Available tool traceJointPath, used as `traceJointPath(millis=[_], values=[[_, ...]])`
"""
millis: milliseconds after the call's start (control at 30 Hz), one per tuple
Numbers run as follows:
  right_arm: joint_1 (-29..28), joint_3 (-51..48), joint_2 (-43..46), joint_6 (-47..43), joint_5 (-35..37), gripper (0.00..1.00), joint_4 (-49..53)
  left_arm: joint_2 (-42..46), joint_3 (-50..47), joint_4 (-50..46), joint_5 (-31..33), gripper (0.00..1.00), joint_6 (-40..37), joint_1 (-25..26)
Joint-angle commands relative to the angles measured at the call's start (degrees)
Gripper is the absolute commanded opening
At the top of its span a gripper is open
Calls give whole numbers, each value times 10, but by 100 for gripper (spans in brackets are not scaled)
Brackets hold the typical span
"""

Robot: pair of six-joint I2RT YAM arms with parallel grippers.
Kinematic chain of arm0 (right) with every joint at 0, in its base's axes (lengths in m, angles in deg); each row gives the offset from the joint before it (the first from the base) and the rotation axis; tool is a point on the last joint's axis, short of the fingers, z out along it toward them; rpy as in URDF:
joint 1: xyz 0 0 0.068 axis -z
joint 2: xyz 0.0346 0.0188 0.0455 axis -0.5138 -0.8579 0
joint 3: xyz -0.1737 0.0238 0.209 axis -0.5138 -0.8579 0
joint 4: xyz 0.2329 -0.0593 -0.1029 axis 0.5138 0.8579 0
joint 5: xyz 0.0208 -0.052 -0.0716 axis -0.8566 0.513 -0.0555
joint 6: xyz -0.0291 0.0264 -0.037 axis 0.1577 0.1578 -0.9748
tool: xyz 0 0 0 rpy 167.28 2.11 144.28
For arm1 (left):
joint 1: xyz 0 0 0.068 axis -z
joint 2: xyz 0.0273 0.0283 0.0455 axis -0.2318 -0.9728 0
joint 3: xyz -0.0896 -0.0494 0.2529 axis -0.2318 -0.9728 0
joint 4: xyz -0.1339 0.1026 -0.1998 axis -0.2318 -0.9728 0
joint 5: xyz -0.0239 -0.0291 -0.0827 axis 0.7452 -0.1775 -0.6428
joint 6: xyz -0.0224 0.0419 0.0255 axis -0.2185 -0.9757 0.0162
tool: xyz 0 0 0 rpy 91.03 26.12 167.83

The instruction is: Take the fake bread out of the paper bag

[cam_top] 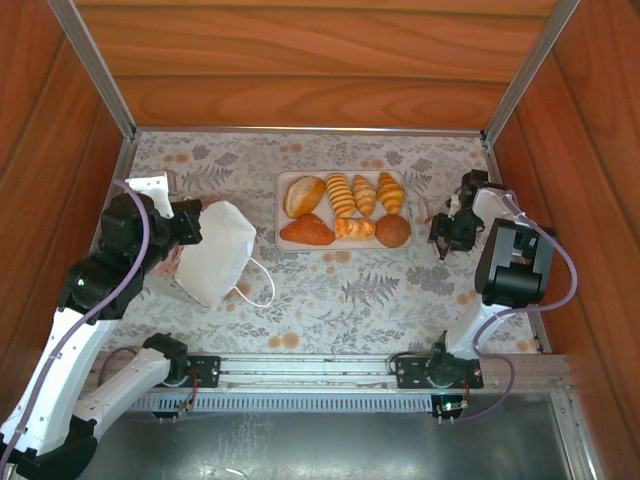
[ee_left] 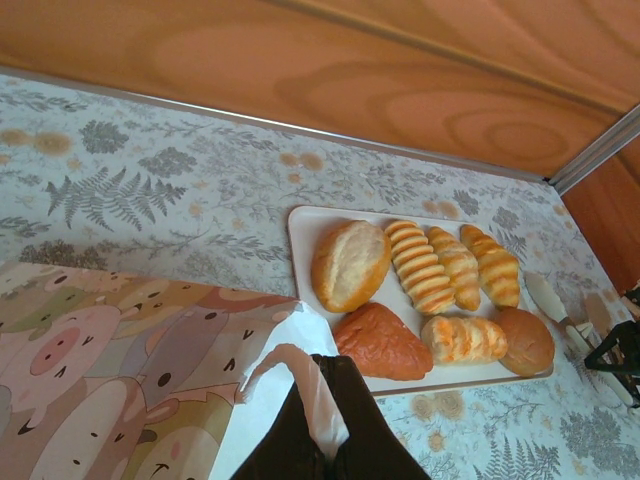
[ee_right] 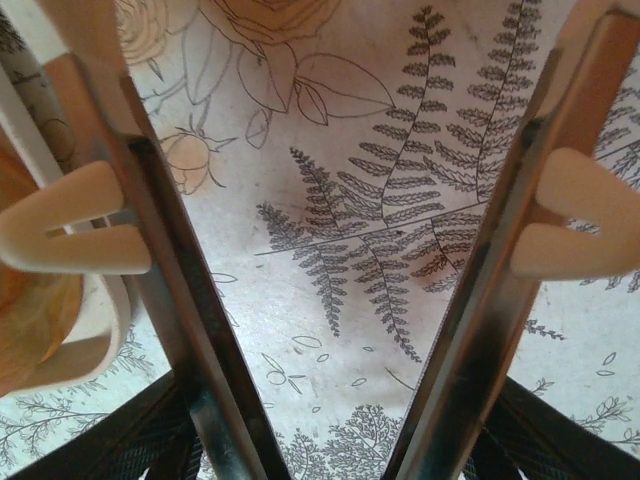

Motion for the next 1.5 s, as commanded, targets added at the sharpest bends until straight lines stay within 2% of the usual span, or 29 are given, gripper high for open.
traceJointPath(millis=[0,100,333,400,500,600,700,767,867,1033,1167,1333,1467], values=[[4,12,-19,18,14,68,29,1,9,-5,5,0,-12,-4],[4,6,-11,26,16,72,20,0,11,-4,4,0,-11,-4],[4,13,-6,21,27,75,39,-13,16,-5,2,0,-12,-4],[4,12,19,23,25,74,45,-15,17,-4,2,0,-13,-3],[-2,2,112,51,28,73,45,-14,19,-4,9,0,-14,-4],[-12,-18,219,77,-32,72,21,-15,23,-4,25,0,-15,-4],[-38,-52,316,121,-157,67,-29,-18,27,-2,38,0,-15,-3],[-76,-86,367,169,-246,65,-94,-21,31,1,43,0,-14,-4],[-169,-125,404,256,-307,63,-192,-24,35,8,43,0,-13,-4],[-359,-158,376,384,-312,62,-348,-30,40,13,44,0,-8,-4],[-478,-142,296,427,-301,60,-402,-28,39,15,45,0,-7,-4],[-566,-104,200,443,-305,60,-417,-24,36,18,40,0,-2,-4],[-605,-96,153,461,-309,61,-455,-24,37,18,39,0,-3,-4]])
